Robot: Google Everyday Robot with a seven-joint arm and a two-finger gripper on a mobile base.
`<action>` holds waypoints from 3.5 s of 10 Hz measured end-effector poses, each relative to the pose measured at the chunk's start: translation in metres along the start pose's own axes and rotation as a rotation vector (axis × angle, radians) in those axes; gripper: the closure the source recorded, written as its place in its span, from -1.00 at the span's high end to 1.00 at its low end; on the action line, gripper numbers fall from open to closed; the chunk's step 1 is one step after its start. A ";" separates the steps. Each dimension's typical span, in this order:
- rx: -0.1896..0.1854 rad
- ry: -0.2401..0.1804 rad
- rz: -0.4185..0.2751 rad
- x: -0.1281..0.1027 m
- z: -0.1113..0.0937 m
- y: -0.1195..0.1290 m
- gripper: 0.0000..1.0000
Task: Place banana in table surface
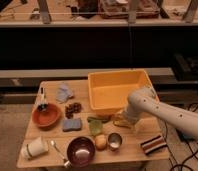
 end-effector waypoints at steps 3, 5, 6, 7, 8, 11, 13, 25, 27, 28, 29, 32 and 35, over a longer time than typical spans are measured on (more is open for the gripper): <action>-0.016 -0.011 0.027 0.005 0.012 0.002 0.36; -0.017 -0.010 0.047 0.009 0.014 0.004 -0.03; -0.018 -0.006 0.052 0.010 0.014 0.004 -0.29; -0.021 -0.002 0.056 0.010 0.013 0.005 -0.46; -0.026 0.004 0.061 0.011 0.013 0.006 -0.61; -0.021 0.011 0.066 0.012 0.003 0.009 -0.66; -0.010 0.027 0.070 0.012 -0.022 0.015 -0.66; 0.127 0.060 0.038 0.005 -0.175 0.042 -0.66; 0.092 0.040 0.039 0.004 -0.140 0.041 -0.66; 0.077 0.031 0.038 0.003 -0.122 0.041 -0.66; 0.061 0.019 0.042 0.002 -0.097 0.042 -0.66; 0.012 -0.006 0.056 0.002 -0.039 0.046 -0.44; -0.028 -0.010 0.071 0.001 -0.017 0.044 0.14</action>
